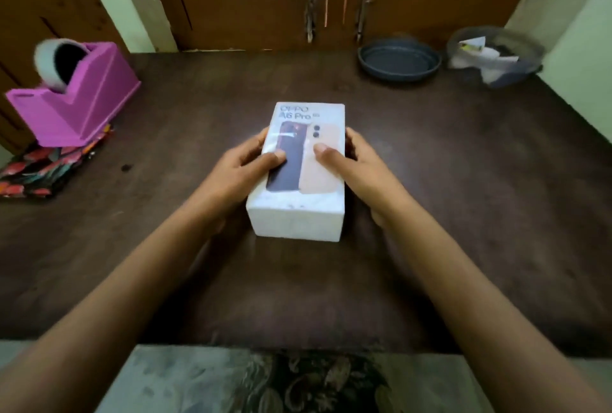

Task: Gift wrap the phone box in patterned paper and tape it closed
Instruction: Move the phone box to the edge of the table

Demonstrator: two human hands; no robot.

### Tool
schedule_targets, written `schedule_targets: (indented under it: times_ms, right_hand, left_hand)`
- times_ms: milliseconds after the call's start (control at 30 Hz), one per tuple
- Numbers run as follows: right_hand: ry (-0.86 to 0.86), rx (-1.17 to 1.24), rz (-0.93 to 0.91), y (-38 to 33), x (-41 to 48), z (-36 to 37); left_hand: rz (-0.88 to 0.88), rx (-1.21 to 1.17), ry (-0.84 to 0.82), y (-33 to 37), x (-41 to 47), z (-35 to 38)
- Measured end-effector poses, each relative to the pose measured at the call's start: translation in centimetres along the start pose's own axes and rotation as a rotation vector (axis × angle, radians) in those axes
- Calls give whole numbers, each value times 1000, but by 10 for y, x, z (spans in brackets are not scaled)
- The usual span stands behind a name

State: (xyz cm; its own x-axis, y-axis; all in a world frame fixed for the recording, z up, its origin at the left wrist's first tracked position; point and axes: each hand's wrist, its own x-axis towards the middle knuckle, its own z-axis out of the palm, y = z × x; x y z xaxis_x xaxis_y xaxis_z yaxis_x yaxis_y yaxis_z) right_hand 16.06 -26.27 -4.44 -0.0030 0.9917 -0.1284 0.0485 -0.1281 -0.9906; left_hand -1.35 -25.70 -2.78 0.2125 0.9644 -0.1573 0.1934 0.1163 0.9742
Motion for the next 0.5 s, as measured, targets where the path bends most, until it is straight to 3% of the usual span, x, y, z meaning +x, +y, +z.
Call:
schedule_targets:
  times_ms: [267,500]
  right_hand:
    - [123,-72,-137,8,-38,6]
    - [218,-170,-144,22,-98,11]
  left_hand:
    - [17,68,121,-2,-41,12]
    - [77,213,161,2,-103,25]
